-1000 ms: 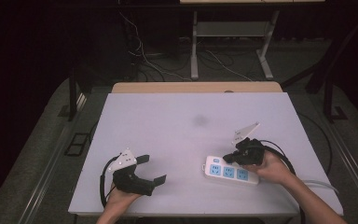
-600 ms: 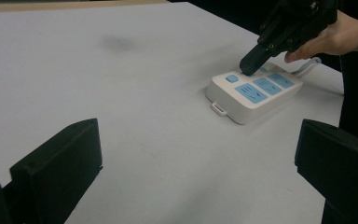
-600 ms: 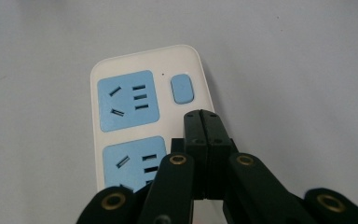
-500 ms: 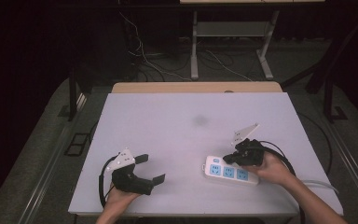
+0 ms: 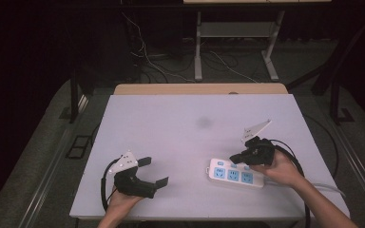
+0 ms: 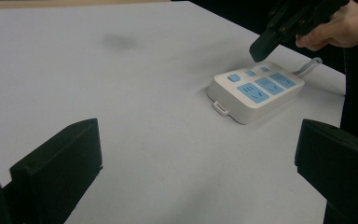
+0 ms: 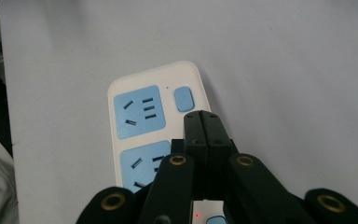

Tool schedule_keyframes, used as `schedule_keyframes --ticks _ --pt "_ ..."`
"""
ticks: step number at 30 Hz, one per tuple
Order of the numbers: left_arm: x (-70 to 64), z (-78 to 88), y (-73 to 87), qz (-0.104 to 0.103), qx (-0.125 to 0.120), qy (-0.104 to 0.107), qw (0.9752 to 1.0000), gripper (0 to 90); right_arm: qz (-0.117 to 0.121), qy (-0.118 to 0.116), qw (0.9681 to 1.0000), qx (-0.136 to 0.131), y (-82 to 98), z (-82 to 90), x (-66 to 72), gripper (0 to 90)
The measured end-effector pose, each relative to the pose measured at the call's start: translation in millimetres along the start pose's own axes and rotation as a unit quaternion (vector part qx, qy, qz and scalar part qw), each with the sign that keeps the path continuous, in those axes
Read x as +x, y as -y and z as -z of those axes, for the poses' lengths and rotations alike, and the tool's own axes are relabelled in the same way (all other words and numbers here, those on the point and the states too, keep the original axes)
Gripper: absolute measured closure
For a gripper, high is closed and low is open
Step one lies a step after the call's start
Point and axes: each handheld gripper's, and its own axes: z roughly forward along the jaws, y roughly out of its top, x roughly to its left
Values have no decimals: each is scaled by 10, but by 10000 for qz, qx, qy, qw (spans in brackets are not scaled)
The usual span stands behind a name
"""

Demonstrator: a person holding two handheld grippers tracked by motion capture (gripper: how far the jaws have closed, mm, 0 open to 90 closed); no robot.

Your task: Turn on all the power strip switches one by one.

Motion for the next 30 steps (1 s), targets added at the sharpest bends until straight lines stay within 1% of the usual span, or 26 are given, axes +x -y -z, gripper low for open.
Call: schedule_keyframes --ticks 1,3,5,6,8,12,13,14,15,16,20,26,28,30 --pt "0 1 0 -3 1 -1 10000 0 16 0 10000 -23 -40 49 8 900" --pt "1 5 0 -7 -1 -8 10000 0 21 -3 10000 -20 -63 68 18 900" --pt "2 8 0 -6 -4 -7 10000 0 107 22 9999 -5 -131 113 45 900" --pt "3 10 0 -9 -1 -6 10000 0 107 22 9999 -5 -131 113 45 900" --pt "2 11 0 -13 -3 -3 10000 0 171 42 9998 21 -194 140 61 900" --pt "0 12 -1 -15 -6 -1 10000 0 208 40 9998 61 -259 147 83 900" --pt "0 12 -1 -17 -6 1 10000 0 261 17 9996 65 -302 146 96 900" --pt "0 12 -1 -16 -6 1 10000 0 261 17 9996 65 -302 146 96 900" --pt "1 12 -1 -16 -4 1 10000 0 300 -7 9995 77 -345 138 118 900" --pt "1 13 -1 -17 -3 1 10000 0 300 -7 9995 77 -345 138 118 900" --pt "-3 15 -2 -17 -15 8 10000 0 382 -64 9992 129 -437 86 167 900" --pt "-2 9 -1 -20 0 12 10000 0 457 -111 9987 201 -487 5 195 900" --pt "-5 7 0 -11 -2 24 10000 0 466 -154 9985 240 -500 -48 199 900" --pt "-5 6 1 -15 0 27 10000 0 458 -158 9985 270 -503 -64 202 900"
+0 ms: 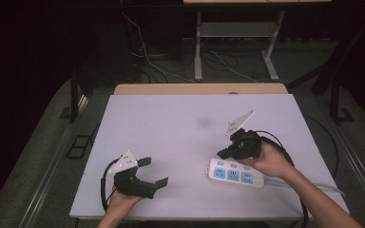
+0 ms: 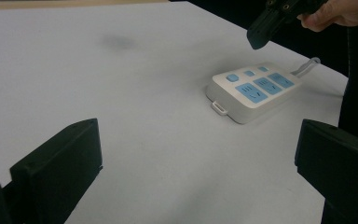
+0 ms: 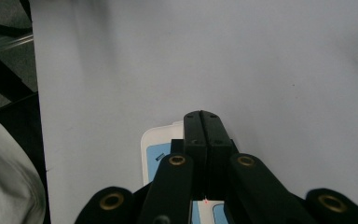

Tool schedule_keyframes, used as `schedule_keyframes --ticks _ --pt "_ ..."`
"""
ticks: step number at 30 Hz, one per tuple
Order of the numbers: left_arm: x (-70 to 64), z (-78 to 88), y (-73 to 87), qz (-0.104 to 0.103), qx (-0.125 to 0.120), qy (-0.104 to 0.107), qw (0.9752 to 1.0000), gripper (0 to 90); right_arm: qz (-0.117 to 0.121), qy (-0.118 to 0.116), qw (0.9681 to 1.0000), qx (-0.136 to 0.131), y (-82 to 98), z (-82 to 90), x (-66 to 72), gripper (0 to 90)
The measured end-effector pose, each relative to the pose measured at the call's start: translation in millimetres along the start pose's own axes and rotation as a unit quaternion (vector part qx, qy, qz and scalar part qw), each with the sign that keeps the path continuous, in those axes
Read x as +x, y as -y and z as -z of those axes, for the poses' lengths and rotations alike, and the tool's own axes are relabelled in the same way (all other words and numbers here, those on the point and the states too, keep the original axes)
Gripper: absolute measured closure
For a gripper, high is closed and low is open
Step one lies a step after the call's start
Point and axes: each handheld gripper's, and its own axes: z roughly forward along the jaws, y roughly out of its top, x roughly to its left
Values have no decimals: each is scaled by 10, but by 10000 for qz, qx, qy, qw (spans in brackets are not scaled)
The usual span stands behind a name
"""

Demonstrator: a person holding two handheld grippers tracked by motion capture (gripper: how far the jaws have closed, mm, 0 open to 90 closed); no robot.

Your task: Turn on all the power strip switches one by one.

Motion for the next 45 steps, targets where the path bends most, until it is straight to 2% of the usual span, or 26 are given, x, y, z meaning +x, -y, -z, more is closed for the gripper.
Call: schedule_keyframes --ticks 10,21,36,45 --pt "-2 -1 1 -7 2 13 10000 0 -5 -110 9999 109 3 -134 -7 900" --pt "-3 -5 3 2 5 17 10000 0 -125 -135 9994 284 127 -264 -62 900" --pt "-3 -4 4 -12 16 18 10000 0 -182 -47 9991 384 167 -328 -128 900" --pt "-4 -6 5 -15 32 22 10000 0 -253 -47 9991 332 192 -321 -162 900"
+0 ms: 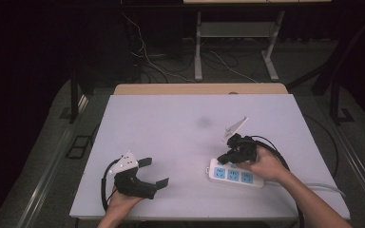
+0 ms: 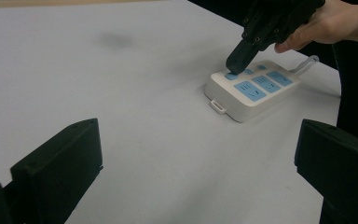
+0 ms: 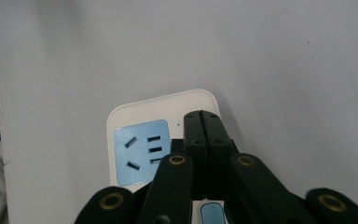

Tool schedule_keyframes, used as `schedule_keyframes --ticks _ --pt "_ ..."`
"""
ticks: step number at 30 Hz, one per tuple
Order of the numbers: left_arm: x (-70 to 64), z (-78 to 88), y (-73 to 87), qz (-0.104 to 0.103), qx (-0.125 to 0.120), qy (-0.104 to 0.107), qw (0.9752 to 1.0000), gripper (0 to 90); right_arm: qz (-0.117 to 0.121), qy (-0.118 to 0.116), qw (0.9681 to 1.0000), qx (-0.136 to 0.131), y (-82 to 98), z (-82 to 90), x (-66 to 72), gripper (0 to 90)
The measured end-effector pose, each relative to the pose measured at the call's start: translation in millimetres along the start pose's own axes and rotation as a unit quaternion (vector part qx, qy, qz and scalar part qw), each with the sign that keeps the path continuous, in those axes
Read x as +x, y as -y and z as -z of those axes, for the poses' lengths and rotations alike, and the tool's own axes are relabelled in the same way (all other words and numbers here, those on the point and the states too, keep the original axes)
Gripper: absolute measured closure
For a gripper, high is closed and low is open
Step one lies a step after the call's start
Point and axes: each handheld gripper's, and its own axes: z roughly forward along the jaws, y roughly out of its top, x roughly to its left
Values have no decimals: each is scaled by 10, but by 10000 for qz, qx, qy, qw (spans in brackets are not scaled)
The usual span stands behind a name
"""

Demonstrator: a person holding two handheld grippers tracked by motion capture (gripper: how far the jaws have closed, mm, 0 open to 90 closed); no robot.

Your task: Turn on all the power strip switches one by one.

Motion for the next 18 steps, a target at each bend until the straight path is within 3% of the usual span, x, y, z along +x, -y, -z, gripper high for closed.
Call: schedule_keyframes --ticks 18 --pt "-9 -7 -1 -15 13 15 10000 0 -6 -51 10000 23 4 -29 -7 900"
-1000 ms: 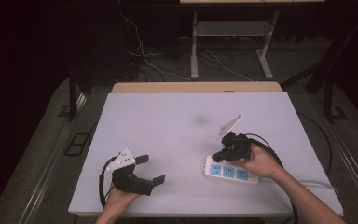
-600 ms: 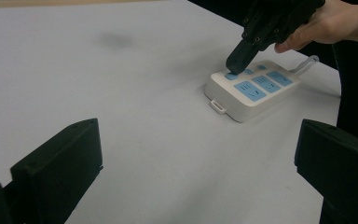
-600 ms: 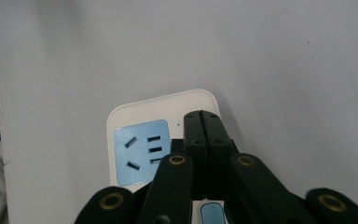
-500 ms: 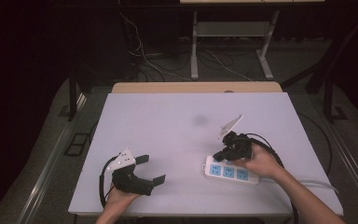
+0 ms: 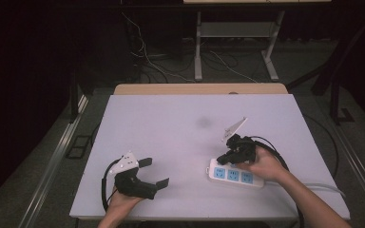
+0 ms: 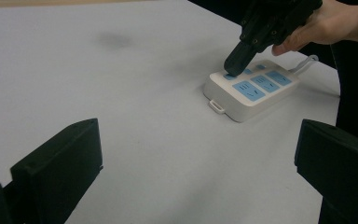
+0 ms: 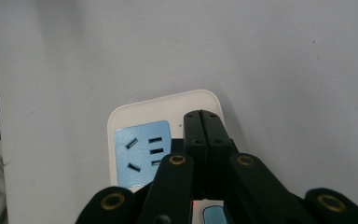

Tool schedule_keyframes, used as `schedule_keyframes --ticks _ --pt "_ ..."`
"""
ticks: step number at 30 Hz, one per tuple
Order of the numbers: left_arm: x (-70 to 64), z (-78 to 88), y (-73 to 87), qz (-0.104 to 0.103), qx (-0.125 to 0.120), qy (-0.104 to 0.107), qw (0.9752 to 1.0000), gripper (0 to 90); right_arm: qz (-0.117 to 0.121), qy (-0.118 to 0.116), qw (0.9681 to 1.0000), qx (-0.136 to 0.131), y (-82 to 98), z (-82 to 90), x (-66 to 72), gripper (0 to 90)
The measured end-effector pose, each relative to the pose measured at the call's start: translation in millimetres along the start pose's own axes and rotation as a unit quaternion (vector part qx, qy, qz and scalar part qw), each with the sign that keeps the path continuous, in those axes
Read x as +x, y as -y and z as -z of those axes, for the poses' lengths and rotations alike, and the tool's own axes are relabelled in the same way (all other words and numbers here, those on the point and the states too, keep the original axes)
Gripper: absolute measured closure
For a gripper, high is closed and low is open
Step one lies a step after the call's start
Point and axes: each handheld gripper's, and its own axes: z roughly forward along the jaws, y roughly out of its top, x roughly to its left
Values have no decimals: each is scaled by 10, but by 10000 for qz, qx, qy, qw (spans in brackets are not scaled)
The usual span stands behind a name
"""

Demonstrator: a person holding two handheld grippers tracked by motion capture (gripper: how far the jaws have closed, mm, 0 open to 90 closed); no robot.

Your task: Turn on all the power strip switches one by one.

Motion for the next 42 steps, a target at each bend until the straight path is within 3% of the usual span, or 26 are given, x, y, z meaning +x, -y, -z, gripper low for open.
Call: schedule_keyframes --ticks 8,29,32,42 --pt "-10 -1 -2 -1 -12 1 10000 0 -68 -72 9999 -19 6 -8 -20 900" --pt "-1 -6 1 4 11 5 10000 0 63 88 9999 62 -10 -17 32 900" --pt "5 -2 3 24 6 -4 10000 0 17 -9 10000 70 -3 -13 16 900" --pt "8 -4 3 19 10 -2 10000 0 92 7 9999 -59 12 49 76 900"
